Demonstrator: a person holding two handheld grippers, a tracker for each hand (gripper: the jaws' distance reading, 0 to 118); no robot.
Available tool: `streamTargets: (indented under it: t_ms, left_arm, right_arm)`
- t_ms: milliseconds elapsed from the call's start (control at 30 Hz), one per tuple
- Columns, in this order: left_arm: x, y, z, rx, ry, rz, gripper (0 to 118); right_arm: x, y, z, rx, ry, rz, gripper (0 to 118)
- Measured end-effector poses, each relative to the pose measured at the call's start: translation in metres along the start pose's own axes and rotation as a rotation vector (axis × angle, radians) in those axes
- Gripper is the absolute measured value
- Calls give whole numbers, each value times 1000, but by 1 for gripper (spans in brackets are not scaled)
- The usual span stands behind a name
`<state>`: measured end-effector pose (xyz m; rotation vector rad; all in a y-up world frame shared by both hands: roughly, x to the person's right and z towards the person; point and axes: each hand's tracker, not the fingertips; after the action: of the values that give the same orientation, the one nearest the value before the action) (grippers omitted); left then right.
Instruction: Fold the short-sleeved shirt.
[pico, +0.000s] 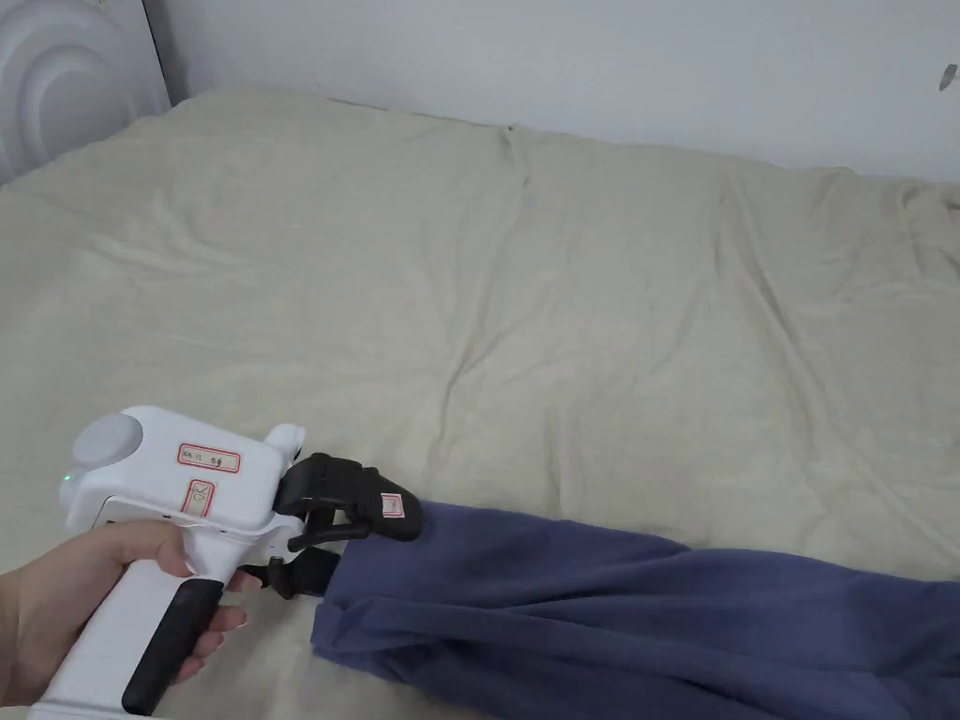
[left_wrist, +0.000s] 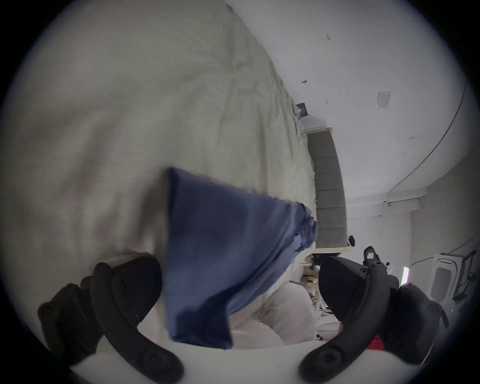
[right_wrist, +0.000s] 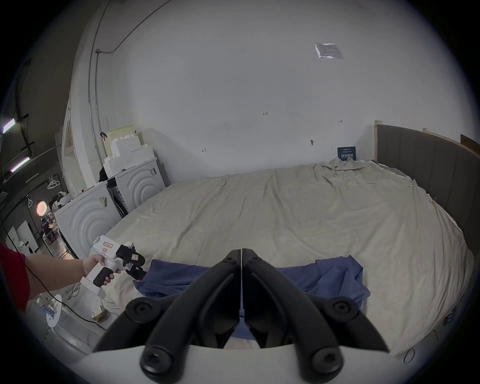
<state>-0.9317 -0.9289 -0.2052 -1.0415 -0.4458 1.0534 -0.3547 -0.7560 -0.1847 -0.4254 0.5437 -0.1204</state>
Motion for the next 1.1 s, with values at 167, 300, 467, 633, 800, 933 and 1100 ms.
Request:
streamTargets:
  t_ms: [167, 300, 467, 633, 800, 933, 1100]
  left_arm:
    - [6, 1, -17, -6, 52, -38, 118]
    - [3, 1, -4, 16, 132, -33, 102]
    - [-7, -11, 1, 107, 228, 77, 8]
    - [39, -21, -15, 124, 494, -134, 7]
    - [122, -39, -43, 27, 856, -561, 7]
    - [145, -34, -34, 53, 905, -594, 7]
    - [169, -26, -17, 102, 1052, -629, 7]
  right_arm:
    - [-3, -2, -1, -12, 7, 1, 4]
    - [-4, -4, 0, -15, 18, -8, 4]
    - [-4, -8, 0, -22, 27, -24, 4]
    - [1, -6, 7, -16, 20, -42, 4]
    - [13, 1, 24, 46, 2, -121, 4]
    - [19, 5, 38, 84, 19, -100, 4]
    - [28, 5, 52, 114, 27, -76, 4]
